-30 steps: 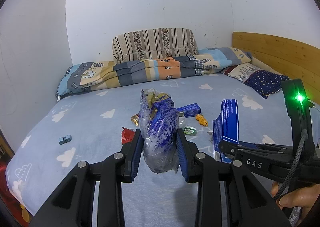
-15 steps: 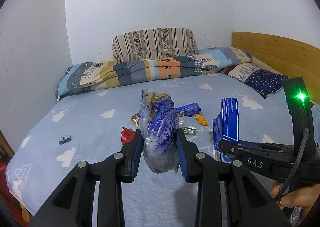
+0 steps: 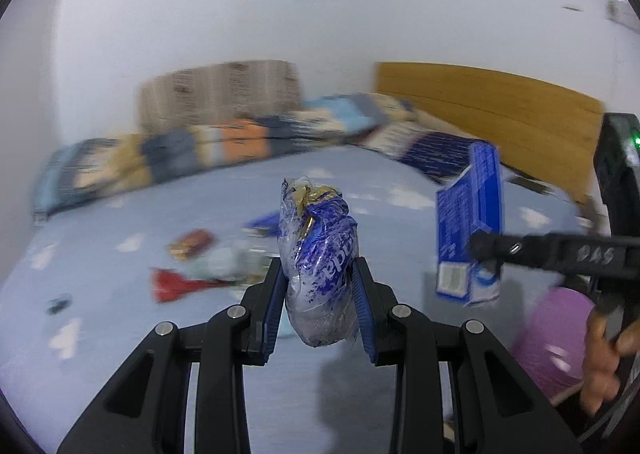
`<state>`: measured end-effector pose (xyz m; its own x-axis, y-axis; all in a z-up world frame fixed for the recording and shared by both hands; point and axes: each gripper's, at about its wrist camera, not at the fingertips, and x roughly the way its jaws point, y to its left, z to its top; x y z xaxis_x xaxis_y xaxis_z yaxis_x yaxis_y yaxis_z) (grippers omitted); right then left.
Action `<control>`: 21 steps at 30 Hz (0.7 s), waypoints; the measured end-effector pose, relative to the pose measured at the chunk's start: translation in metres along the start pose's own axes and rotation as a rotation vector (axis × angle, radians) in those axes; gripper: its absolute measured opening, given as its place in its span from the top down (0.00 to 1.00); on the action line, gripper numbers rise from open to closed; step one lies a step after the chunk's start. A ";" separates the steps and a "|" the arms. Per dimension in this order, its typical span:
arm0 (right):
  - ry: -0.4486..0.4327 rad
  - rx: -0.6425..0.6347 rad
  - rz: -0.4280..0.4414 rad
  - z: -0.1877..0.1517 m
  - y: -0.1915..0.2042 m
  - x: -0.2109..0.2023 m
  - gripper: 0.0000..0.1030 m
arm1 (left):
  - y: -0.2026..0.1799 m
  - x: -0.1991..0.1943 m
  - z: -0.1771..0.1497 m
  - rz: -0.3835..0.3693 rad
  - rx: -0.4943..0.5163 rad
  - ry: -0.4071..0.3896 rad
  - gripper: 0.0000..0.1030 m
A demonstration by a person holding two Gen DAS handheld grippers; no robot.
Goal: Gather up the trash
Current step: 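Open both tools over the purple bin to drop the box and wrapper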
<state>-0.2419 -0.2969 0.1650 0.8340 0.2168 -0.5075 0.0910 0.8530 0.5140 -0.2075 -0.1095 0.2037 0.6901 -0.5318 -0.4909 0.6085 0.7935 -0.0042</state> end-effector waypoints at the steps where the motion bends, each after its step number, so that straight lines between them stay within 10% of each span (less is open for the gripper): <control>1: -0.025 0.011 -0.016 -0.001 -0.011 -0.022 0.66 | -0.012 0.003 0.001 -0.062 0.012 0.018 0.69; 10: -0.145 0.184 -0.285 -0.048 -0.128 -0.180 0.66 | -0.161 0.036 0.001 -0.521 0.146 0.190 0.69; 16: -0.164 0.307 -0.394 -0.080 -0.184 -0.223 0.66 | -0.259 0.058 -0.004 -0.677 0.280 0.304 0.67; 21: -0.130 0.367 -0.438 -0.093 -0.212 -0.225 0.54 | -0.294 0.068 -0.010 -0.666 0.320 0.364 0.42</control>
<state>-0.4994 -0.4821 0.1059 0.7339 -0.1991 -0.6494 0.6058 0.6242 0.4932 -0.3440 -0.3760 0.1628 0.0088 -0.6888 -0.7249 0.9656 0.1941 -0.1728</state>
